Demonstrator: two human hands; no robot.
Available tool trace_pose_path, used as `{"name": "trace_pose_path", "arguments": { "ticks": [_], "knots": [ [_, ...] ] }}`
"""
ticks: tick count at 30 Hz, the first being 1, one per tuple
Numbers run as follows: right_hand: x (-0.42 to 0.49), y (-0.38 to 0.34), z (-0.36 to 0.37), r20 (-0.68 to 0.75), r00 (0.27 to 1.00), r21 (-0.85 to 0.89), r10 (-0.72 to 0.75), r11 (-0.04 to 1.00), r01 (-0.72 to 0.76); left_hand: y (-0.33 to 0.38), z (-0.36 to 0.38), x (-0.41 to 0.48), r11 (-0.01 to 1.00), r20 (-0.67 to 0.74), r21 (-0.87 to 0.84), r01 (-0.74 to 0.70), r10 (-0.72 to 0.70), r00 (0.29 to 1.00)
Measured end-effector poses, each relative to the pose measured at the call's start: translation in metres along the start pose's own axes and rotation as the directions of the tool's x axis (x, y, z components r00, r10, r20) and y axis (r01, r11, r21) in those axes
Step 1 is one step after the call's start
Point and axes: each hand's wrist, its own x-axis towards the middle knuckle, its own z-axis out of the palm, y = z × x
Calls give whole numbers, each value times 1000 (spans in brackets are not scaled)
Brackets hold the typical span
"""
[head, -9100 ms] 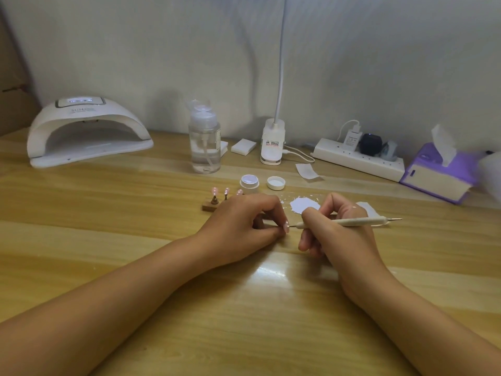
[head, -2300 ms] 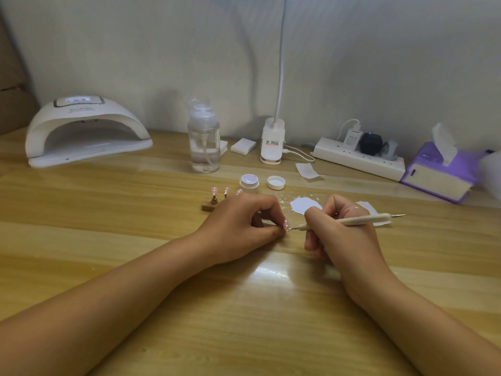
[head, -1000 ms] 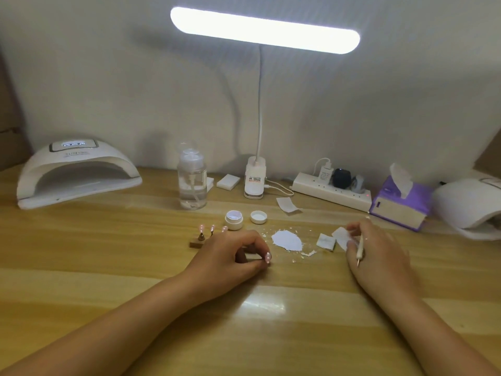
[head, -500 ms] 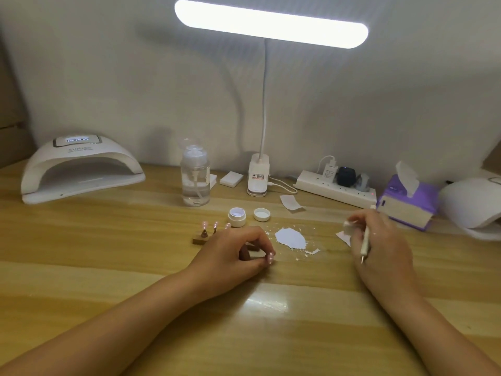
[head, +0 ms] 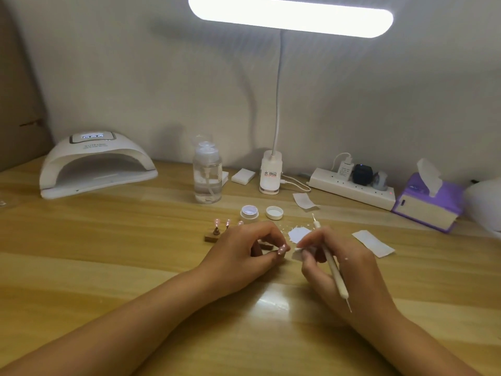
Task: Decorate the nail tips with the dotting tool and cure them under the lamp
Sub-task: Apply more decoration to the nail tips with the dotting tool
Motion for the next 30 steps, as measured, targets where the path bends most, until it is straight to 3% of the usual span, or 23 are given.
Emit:
{"name": "trace_pose_path", "arguments": {
  "ticks": [12,30],
  "knots": [
    [0,4,3,71,997,13,-12,1000,11,-2,2,0,999,-53,37,-37,39,998],
    [-1,7,5,86,996,-42,-31,998,35,2,0,-1,993,-6,92,-77,78,997]
  ]
}}
